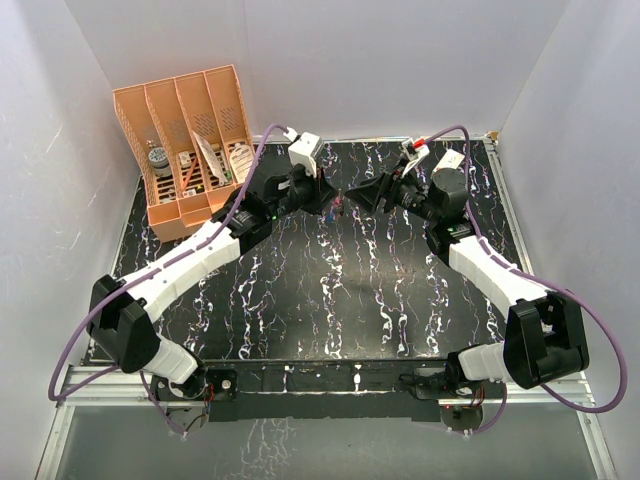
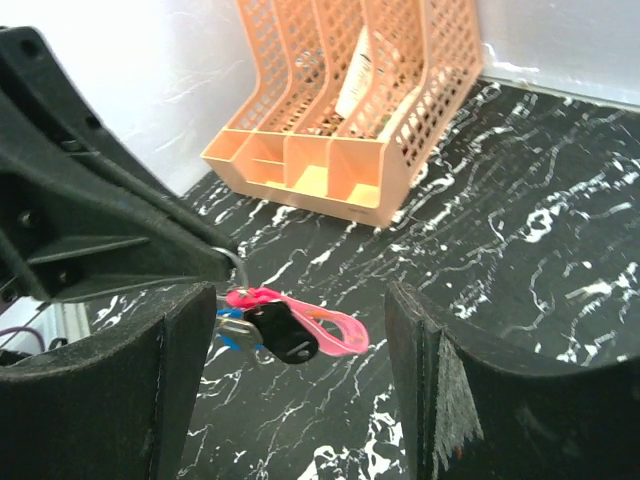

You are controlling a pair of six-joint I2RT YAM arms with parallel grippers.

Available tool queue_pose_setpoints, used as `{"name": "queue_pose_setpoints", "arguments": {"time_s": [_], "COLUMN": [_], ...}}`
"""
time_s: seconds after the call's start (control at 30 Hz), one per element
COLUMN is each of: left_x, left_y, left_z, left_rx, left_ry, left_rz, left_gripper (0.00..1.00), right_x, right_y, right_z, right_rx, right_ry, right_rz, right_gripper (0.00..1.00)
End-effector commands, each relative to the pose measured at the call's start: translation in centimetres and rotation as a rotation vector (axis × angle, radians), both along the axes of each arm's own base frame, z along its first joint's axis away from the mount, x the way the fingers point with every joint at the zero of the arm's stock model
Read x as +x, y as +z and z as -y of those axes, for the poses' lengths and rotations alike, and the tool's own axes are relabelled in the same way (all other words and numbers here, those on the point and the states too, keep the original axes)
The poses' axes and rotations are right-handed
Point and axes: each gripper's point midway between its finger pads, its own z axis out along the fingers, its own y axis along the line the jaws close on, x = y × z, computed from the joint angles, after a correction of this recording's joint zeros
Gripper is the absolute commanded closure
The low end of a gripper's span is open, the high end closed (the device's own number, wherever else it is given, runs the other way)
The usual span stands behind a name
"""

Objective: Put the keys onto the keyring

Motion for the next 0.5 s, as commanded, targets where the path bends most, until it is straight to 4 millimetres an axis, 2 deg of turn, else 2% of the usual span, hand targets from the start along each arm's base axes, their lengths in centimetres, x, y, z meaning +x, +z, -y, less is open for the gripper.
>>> {"name": "queue_pose_setpoints", "arguments": {"time_s": [0.0, 0.17, 0.27, 0.4, 0.47], "left_x": [-0.1, 0.0, 0.0, 0.0, 0.2], "left_y": [2.7, -0.8, -3.7, -7.4, -8.5], "left_z": [-0.3, -0.6, -1.0, -2.4, -3.4], "left_rx": [-0.012, 0.078, 0.143, 0.208, 0.229], "left_ry": [-0.018, -0.005, 0.015, 0.078, 0.124], "left_rz": [0.092, -0.008, -0.092, -0.145, -0.142], "left_gripper": [1.0, 1.0, 1.0, 1.0, 1.0], "right_x": [1.3, 1.6, 1.9, 2.0, 1.9], "right_y": [1.6, 1.1, 1.0, 0.5, 0.3], "right_z": [1.6, 3.2, 4.2, 5.0, 5.2], "right_rx": [-0.044, -0.064, -0.07, -0.078, -0.079], "right_ry": [-0.122, -0.218, -0.272, -0.306, -0.308], "right_rz": [0.034, 0.015, 0.002, -0.017, -0.02], "right_gripper": [0.34, 0.32, 0.32, 0.3, 0.3]}}
